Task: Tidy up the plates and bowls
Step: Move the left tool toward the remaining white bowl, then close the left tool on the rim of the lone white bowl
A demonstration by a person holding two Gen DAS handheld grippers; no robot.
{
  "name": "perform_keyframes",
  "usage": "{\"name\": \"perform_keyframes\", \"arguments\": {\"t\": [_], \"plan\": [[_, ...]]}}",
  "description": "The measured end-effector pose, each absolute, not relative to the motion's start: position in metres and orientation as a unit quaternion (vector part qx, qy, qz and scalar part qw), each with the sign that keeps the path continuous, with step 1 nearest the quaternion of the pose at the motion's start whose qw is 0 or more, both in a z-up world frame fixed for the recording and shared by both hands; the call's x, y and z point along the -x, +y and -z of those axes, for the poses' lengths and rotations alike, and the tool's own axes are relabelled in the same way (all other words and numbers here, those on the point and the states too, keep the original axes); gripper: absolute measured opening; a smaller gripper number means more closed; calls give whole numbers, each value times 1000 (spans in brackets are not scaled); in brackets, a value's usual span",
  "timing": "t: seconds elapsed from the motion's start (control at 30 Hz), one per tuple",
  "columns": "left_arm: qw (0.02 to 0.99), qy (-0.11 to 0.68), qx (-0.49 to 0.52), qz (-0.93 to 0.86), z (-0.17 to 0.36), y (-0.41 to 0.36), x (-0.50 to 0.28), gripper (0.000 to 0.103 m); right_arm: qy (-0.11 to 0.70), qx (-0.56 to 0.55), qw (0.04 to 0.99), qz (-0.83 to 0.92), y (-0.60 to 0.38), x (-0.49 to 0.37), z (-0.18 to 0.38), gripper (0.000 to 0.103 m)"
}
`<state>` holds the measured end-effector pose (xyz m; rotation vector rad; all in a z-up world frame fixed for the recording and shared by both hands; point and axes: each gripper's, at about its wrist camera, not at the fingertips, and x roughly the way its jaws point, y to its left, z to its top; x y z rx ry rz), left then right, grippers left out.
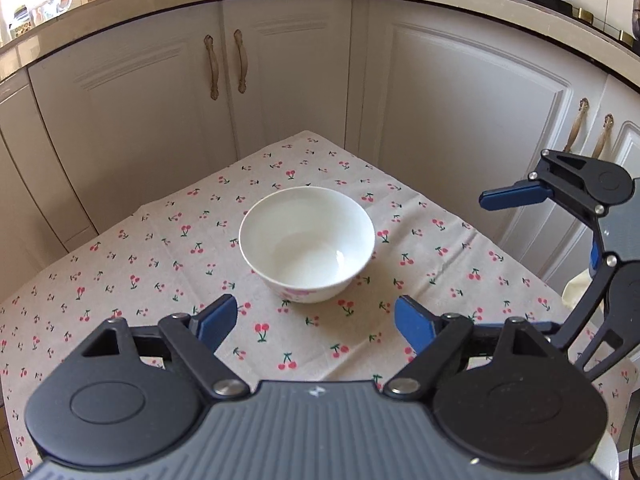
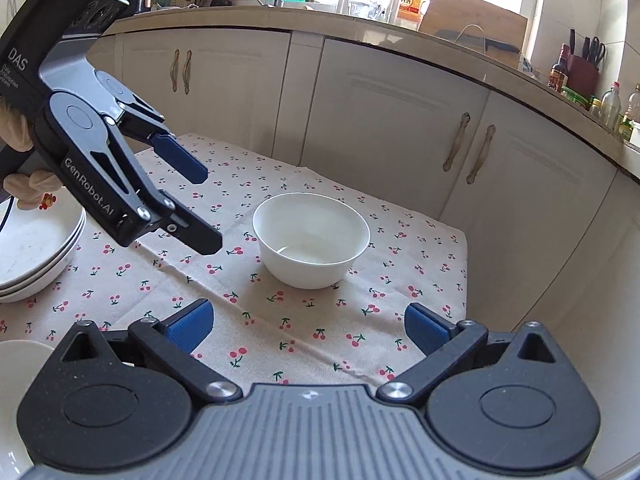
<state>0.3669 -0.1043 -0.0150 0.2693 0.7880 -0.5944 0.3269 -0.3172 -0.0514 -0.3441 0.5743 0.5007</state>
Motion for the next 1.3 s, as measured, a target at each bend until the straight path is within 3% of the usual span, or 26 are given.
{"name": "perform_keyframes", "arguments": {"t": [0.63, 1.3], "plan": [[868, 396, -105, 281, 46, -122, -443, 85, 292, 171, 896, -289, -297, -405, 85, 102], [859, 405, -94, 300, 58, -128, -462, 71, 293, 170, 892, -300, -286, -420, 90, 91]]}}
